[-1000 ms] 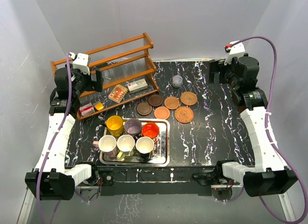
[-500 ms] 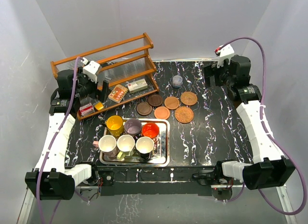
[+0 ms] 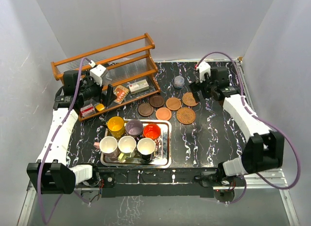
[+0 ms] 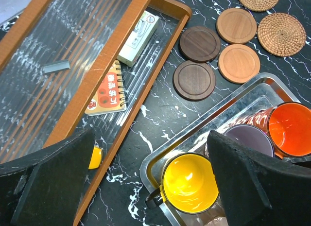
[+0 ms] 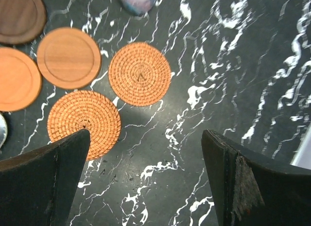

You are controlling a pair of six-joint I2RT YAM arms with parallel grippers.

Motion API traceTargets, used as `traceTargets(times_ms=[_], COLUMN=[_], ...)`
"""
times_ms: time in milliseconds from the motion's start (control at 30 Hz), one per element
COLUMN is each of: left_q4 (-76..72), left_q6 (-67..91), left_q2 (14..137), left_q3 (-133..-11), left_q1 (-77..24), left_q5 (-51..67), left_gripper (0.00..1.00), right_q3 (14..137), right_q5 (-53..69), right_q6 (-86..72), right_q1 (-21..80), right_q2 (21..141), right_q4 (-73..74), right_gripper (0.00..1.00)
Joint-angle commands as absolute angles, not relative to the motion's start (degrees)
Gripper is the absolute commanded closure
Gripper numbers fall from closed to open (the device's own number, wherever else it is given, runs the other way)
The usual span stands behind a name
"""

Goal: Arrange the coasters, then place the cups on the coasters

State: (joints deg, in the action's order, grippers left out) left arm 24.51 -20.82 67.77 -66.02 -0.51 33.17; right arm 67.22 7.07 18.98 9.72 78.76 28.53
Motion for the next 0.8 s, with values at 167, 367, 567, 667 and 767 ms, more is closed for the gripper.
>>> traceTargets(times_ms=[167,367,567,667,767], left_q4=[24.75,24.09,24.33,24.43,24.48], left_q6=[-19.35,-18.94,-19.98,-20.13,-20.0], left_q2=[70.83,72.96,74.88,75.72,76.17], left_q3=[-68.42,-67.98,-68.27,-68.63,-68.79], left_q1=[-0.8,-1.54,-3.31,-3.89,-4.28], left_q5=[38.46,39.33,37.93,37.51,37.54], left_gripper=[0.01,0.01,0.01,0.01,0.01], right_q3=[66.1,71.0,75.5,77.06,78.51], right_q5=[1.21,-2.05,-1.61,-2.41,-3.0], right_q6=[19.7,19.03,17.41,17.53,17.68], right_q1=[10.33,9.92,8.95,8.76,7.76], right_q2=[91.86,101.77,109.09,111.27,113.2], right_q4=[17.78,17.2,17.24,17.27,17.61], right_gripper=[0.02,0.02,0.03,0.03,0.03])
